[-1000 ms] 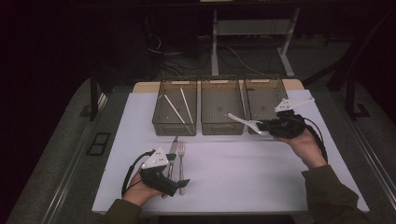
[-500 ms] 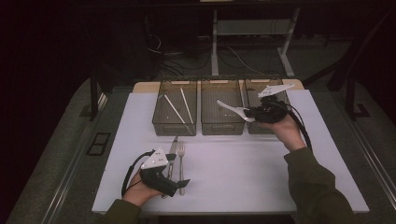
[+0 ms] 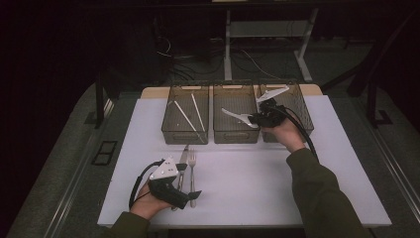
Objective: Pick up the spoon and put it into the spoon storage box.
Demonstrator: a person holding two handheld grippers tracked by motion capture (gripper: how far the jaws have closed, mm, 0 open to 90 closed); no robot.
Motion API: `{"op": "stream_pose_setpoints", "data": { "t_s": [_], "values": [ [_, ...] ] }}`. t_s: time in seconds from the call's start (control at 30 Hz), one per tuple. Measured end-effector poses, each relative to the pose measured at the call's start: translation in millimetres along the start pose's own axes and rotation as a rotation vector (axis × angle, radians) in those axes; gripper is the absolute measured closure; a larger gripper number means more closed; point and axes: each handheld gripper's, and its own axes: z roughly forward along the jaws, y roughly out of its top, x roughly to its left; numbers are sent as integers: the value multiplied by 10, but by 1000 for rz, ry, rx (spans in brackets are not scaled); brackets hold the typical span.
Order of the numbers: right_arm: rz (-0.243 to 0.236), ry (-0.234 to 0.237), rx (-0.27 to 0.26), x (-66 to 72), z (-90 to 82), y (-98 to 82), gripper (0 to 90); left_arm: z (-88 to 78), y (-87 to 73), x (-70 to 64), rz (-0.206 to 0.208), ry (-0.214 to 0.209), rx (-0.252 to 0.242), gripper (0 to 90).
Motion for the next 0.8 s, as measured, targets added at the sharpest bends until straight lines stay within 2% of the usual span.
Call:
{"op": "stream_pose_setpoints", "data": {
  "t_s": [0.17, 0.33, 0.57, 0.8],
  "values": [
    [-14, -9, 37, 20, 111, -25, 812, 0, 0, -2, 1, -1, 1, 0],
    [-10, 5, 47, 37, 148, -36, 778, -2, 1, -2, 2, 0, 1, 0],
    [35, 33, -14, 30, 68, -21, 660, -1, 2, -4, 3, 0, 3, 0],
    [99, 100, -69, 45, -79, -59, 514, -3, 1, -3, 2, 2, 1, 0]
  ]
}}
